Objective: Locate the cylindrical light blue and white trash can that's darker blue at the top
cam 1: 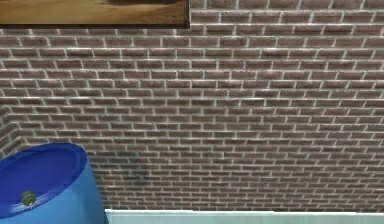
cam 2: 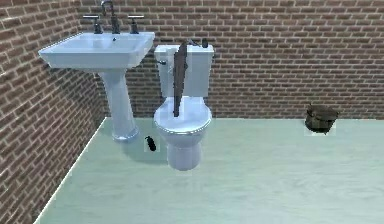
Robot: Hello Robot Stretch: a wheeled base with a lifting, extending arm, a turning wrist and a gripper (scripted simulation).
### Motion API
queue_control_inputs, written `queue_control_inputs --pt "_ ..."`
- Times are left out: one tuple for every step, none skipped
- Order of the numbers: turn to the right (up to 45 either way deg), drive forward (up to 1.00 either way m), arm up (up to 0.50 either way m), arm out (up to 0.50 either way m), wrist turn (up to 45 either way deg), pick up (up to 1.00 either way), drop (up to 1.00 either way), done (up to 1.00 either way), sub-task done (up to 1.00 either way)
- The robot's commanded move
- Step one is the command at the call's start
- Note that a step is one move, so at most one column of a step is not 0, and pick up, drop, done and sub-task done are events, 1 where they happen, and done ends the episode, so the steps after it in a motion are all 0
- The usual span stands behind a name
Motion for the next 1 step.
queue_control_inputs --pt "0.0 0.20 0.00 0.00 0.0 0.00 0.00 0.00 0.00"
